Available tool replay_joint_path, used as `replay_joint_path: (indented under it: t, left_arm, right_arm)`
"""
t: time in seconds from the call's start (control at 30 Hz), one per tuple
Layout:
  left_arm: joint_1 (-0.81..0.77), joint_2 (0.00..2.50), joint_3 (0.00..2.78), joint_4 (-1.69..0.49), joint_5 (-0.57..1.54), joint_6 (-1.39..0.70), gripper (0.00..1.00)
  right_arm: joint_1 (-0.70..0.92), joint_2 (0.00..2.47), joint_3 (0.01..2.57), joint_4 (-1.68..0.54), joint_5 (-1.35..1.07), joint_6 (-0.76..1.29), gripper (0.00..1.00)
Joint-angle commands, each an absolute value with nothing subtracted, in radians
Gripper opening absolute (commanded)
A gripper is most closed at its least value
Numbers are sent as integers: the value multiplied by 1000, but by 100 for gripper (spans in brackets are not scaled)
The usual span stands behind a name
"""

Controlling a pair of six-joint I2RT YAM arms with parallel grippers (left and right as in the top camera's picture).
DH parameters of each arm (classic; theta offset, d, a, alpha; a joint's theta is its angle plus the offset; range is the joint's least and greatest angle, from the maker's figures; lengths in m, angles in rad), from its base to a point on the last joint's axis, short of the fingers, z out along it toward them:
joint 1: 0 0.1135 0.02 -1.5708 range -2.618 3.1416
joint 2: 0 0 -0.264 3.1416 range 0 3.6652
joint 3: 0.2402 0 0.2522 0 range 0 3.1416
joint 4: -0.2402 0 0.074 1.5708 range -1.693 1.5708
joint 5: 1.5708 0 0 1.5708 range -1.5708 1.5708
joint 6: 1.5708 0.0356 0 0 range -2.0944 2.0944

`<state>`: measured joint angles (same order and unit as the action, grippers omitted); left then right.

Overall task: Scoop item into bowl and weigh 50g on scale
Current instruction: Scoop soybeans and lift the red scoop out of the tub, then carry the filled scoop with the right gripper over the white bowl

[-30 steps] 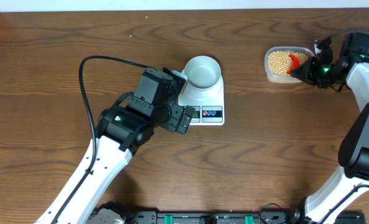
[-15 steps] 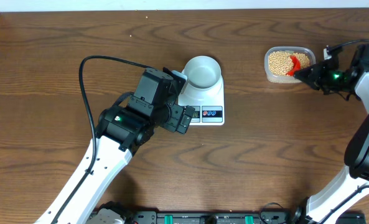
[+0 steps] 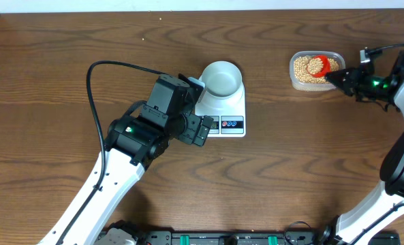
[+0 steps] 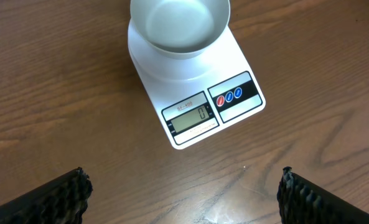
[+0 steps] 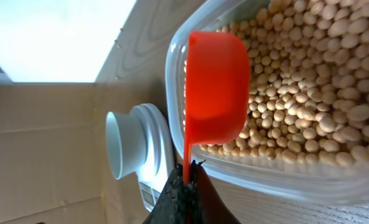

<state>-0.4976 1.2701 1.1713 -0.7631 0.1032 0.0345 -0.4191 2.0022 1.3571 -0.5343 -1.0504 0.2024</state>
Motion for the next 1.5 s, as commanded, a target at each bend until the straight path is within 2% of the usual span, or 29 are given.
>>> replay_joint_path:
  t: [0.0,0.3,0.57,0.87,1.17,1.33,1.47]
  left_arm:
    - [-495,1277,1168,-770,112,49,98]
    - [-495,1277,1168,-770,112,49,98]
    - [-495,1277,1168,-770,112,49,98]
    - [-495,1277,1168,-770,112,49,98]
    - [-495,1277,1168,-770,112,49,98]
    - [-495,1277,1168,-770,112,49,98]
    - [-495,1277,1168,-770,112,49,98]
  right_arm:
    - [-454,2015,1354,-535,-1151,212,1]
    - [-492,2015,1354,-530,-1335,200,1]
    - [-449,2015,1354,-518,-1430,178,1]
    - [-312,2014,1355,-444,-1449,274,1]
    - [-131,2014,1355,-231,-1447,477,1]
    - [-40,2013,1355,-83,-1395,628,1]
    - [29,2005,1355,-71,-1298,650,2]
